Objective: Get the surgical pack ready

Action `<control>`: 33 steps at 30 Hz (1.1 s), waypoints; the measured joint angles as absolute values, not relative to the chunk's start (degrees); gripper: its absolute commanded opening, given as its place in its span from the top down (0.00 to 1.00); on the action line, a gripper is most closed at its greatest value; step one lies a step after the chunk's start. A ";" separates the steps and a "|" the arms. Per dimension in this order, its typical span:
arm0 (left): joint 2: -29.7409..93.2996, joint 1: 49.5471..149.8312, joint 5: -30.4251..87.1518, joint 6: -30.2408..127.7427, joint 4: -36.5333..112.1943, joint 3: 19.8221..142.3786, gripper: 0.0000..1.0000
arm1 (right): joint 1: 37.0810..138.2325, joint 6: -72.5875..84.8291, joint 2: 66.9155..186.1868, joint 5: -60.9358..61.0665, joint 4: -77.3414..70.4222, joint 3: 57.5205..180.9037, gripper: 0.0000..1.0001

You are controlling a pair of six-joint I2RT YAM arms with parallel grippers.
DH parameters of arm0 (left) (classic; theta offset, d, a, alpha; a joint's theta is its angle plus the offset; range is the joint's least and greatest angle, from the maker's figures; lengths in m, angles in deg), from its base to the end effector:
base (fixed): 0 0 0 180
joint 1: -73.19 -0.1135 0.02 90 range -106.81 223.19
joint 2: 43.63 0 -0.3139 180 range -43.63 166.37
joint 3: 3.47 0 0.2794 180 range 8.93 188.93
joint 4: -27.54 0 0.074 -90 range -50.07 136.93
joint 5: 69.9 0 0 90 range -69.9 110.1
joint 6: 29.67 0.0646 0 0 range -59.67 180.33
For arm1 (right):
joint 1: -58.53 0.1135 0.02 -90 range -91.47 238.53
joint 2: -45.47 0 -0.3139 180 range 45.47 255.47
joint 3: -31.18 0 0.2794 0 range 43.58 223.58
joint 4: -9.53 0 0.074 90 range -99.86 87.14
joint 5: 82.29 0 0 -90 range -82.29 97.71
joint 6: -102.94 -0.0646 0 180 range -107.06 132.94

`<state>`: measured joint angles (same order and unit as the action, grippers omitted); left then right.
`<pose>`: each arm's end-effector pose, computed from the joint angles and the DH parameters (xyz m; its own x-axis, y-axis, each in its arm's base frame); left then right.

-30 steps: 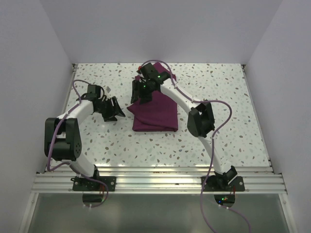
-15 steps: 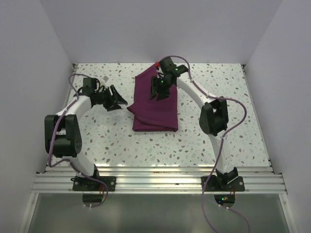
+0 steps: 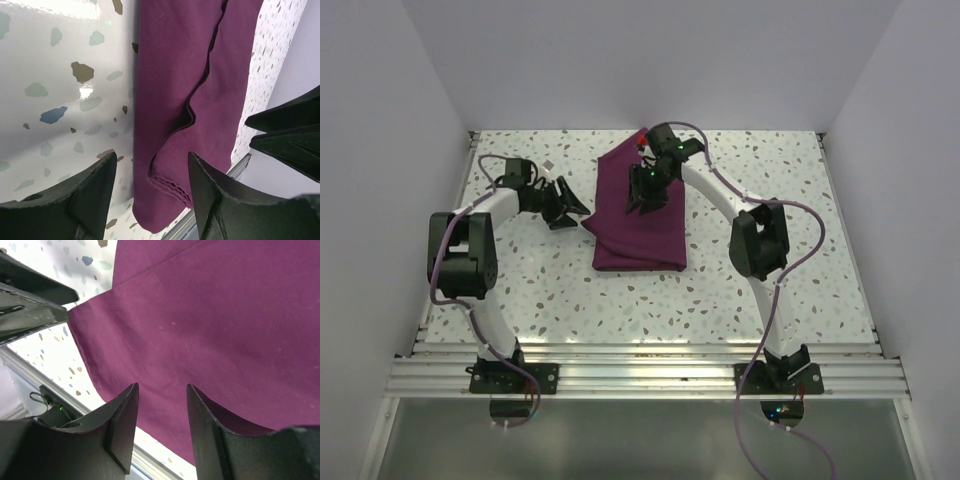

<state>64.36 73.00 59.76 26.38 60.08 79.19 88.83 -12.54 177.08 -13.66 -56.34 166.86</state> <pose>0.4354 -0.0398 0.1877 -0.8906 -0.4329 -0.1393 -0.1935 0.6380 -0.7454 0.4807 0.3082 0.2498 -0.9530 -0.0929 -0.2884 -0.2310 0.8387 0.4932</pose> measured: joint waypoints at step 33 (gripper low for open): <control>67.07 77.72 75.41 5.20 24.91 69.88 1.00 | 89.27 -18.11 177.06 -23.21 -47.03 158.38 0.52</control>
<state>67.07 77.72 75.41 5.20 24.91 69.88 89.27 -18.11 177.06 -23.21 -47.03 158.38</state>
